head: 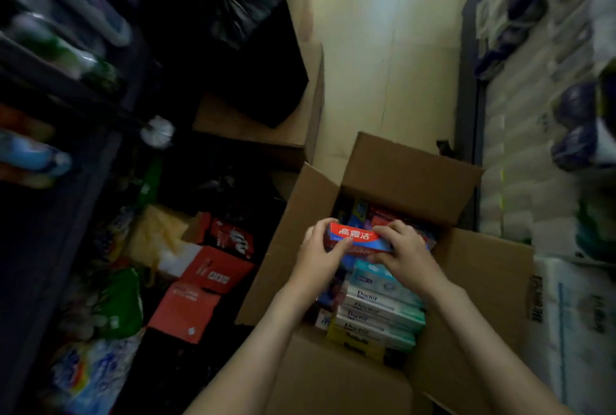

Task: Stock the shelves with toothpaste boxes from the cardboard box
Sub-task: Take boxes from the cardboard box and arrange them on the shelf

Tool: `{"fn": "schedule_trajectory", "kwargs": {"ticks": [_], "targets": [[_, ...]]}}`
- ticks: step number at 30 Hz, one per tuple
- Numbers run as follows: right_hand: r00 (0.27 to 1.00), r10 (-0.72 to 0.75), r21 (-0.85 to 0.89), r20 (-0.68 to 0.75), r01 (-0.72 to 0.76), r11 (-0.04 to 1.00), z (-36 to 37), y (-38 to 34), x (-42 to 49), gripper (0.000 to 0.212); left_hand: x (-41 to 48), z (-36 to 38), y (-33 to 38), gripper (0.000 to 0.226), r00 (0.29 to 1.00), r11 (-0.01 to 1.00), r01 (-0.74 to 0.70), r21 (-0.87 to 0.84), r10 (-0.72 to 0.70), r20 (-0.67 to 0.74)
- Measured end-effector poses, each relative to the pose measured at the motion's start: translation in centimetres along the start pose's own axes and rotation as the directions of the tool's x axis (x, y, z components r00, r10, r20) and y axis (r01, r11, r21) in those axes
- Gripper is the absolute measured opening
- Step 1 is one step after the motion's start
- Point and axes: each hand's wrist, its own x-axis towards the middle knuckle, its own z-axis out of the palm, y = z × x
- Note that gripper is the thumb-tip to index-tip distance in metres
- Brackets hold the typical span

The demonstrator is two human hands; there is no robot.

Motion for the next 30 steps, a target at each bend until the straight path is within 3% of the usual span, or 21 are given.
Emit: {"fn": "schedule_trajectory", "kwargs": {"ticks": [4, 7, 12, 17, 23, 28, 30], "targets": [[0.99, -0.139, 0.021, 0.016, 0.139, 0.99, -5.3, -9.4, 2.1, 0.054, -2.7, -8.7, 3.7, 0.025, 0.982, 0.999, -0.027, -0.045, 0.018, -0.189], [0.984, -0.162, -0.017, -0.075, 0.161, 0.987, -7.9, -17.3, 3.4, 0.08, -5.5, -16.2, 5.7, 0.03, 0.944, 0.99, -0.029, -0.138, -0.018, -0.329], [0.969, -0.169, 0.277, -0.182, 0.215, 0.936, -9.5, -30.5, 5.1, 0.081, -11.0, -28.1, 7.3, 0.033, 0.831, 0.948, -0.117, -0.295, -0.069, -0.552], [0.934, -0.318, 0.356, -0.161, 0.355, 0.864, -7.1, -41.5, 7.3, 0.037, -15.8, -37.7, 5.9, 0.023, 0.673, 0.928, -0.203, -0.312, -0.099, -0.733], [0.805, -0.566, 0.253, -0.181, 0.594, 0.764, -1.2, -52.7, 10.4, 0.039, -18.5, -45.7, 1.8, 0.022, 0.457, 0.924, -0.228, -0.307, -0.177, -0.872], [0.701, -0.68, 0.193, -0.215, 0.713, 0.674, 3.7, -59.6, 13.6, 0.036, -17.3, -51.4, -0.5, 0.019, 0.244, 0.988, -0.027, -0.152, -0.141, -0.959], [0.693, -0.688, 0.187, -0.215, 0.721, 0.667, 5.1, -61.6, 15.1, 0.038, -15.8, -53.5, -1.4, 0.023, 0.211, 0.994, 0.039, -0.098, -0.104, -0.972]]}}
